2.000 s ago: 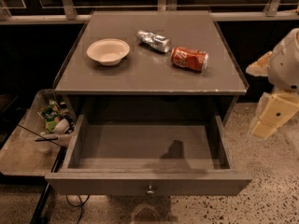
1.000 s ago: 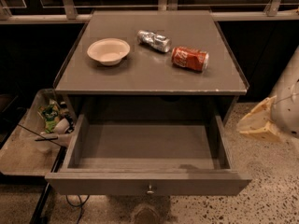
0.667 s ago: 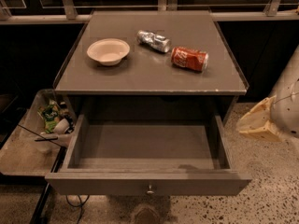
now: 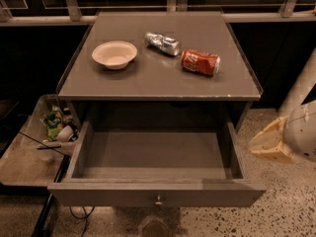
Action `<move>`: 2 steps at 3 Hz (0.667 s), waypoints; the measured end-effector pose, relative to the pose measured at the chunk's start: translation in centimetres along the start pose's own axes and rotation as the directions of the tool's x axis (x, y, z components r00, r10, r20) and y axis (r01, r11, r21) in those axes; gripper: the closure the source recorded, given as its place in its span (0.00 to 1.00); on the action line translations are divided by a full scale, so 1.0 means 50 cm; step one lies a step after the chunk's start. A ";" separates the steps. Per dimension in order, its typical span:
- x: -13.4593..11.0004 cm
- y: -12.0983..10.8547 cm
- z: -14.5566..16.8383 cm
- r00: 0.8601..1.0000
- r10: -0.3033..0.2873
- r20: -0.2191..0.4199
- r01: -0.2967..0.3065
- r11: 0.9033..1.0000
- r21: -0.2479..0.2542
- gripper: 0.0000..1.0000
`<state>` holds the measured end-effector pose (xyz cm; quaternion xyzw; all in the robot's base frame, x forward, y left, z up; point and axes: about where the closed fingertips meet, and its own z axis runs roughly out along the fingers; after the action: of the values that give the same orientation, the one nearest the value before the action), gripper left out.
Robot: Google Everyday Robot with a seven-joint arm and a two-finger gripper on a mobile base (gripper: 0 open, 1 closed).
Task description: Close top drawer
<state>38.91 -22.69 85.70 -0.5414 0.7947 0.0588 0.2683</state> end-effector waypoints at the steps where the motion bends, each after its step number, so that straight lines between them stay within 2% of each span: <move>1: 0.030 0.036 0.043 0.999 0.049 -0.013 -0.049 0.998 -0.037 1.00; 2: 0.050 0.069 0.082 0.997 0.075 -0.025 -0.077 0.995 -0.070 1.00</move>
Offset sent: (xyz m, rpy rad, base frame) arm -0.0363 0.0151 -0.0859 0.0423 0.1526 -0.0489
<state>36.62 -21.77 80.33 -0.5204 0.8151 0.0909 0.2378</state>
